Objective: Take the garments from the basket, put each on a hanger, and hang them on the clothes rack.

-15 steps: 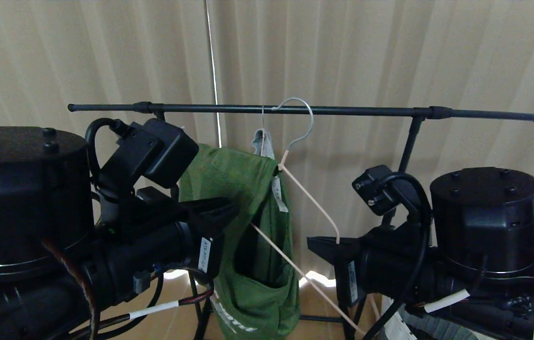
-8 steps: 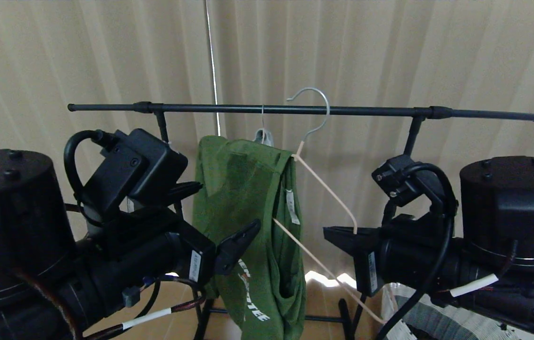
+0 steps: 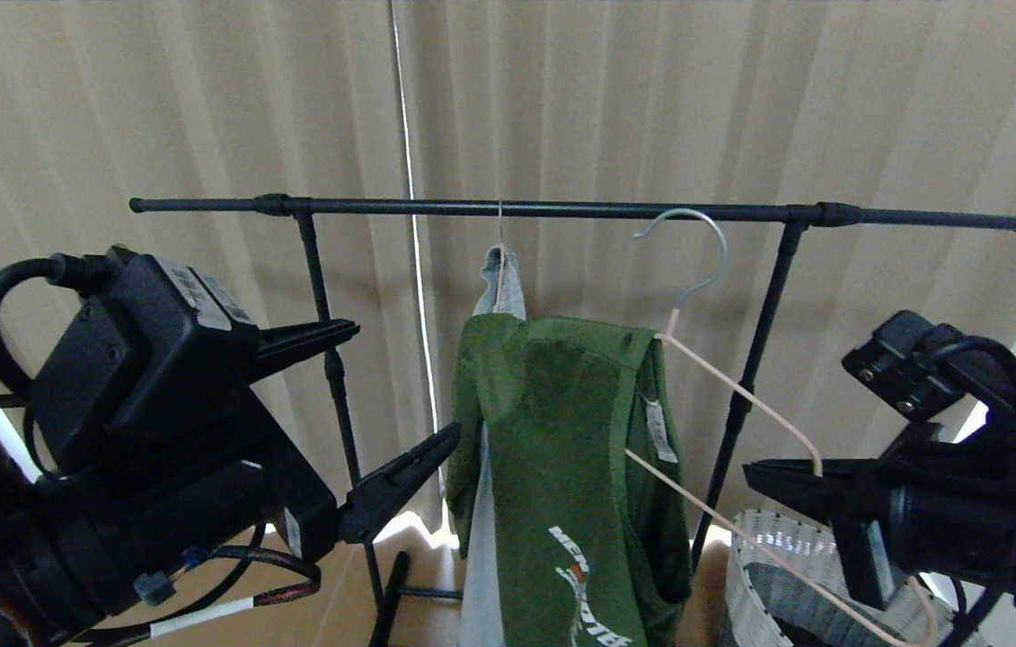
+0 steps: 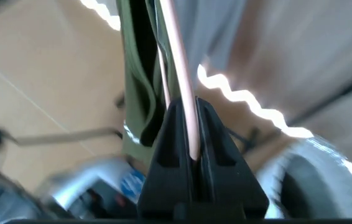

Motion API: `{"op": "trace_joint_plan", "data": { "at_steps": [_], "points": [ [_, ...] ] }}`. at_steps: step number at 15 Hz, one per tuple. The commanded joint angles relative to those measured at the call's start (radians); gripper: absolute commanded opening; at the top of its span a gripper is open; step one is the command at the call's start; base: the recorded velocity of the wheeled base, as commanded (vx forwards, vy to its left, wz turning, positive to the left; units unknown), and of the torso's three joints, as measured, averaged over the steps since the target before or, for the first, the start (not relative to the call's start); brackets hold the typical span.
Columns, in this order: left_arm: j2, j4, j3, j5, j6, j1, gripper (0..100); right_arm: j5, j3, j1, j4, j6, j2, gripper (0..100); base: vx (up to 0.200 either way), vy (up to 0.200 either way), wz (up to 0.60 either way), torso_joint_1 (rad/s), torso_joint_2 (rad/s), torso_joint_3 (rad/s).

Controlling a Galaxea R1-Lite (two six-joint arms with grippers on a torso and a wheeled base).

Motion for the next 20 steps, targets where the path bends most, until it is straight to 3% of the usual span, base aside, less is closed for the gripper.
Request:
{"op": "trace_joint_plan", "data": {
  "at_steps": [1, 4, 7, 11, 14, 20],
  "points": [
    [-0.017, 0.0, -0.008, -0.047, 0.085, 0.043, 100, 0.035, 0.015, -0.017, 0.024, -0.038, -0.086, 0, 0.0, 0.0, 0.0, 0.0, 0.0, 0.0],
    [0.028, -0.002, 0.001, -0.128, 0.203, 0.047, 100, 0.183, 0.04, -0.017, 0.007, -0.087, -0.082, 0, 0.0, 0.0, 0.0, 0.0, 0.0, 0.0],
    [0.08, -0.002, -0.033, -0.151, 0.287, 0.046, 100, 0.261, 0.041, -0.017, -0.011, -0.133, -0.071, 0, 0.0, 0.0, 0.0, 0.0, 0.0, 0.0],
    [0.141, 0.002, -0.074, -0.166, 0.318, 0.046, 100, 0.275, 0.04, -0.012, -0.056, -0.16, 0.0, 0, 0.0, 0.0, 0.0, 0.0, 0.0, 0.0],
    [0.198, 0.0, -0.114, -0.166, 0.381, 0.047, 100, 0.275, 0.037, 0.032, -0.082, -0.162, 0.023, 0, 0.0, 0.0, 0.0, 0.0, 0.0, 0.0],
    [0.267, 0.0, -0.16, -0.168, 0.386, 0.085, 100, 0.276, 0.041, 0.048, -0.083, -0.193, 0.017, 0, 0.0, 0.0, 0.0, 0.0, 0.0, 0.0]
  ]
}}
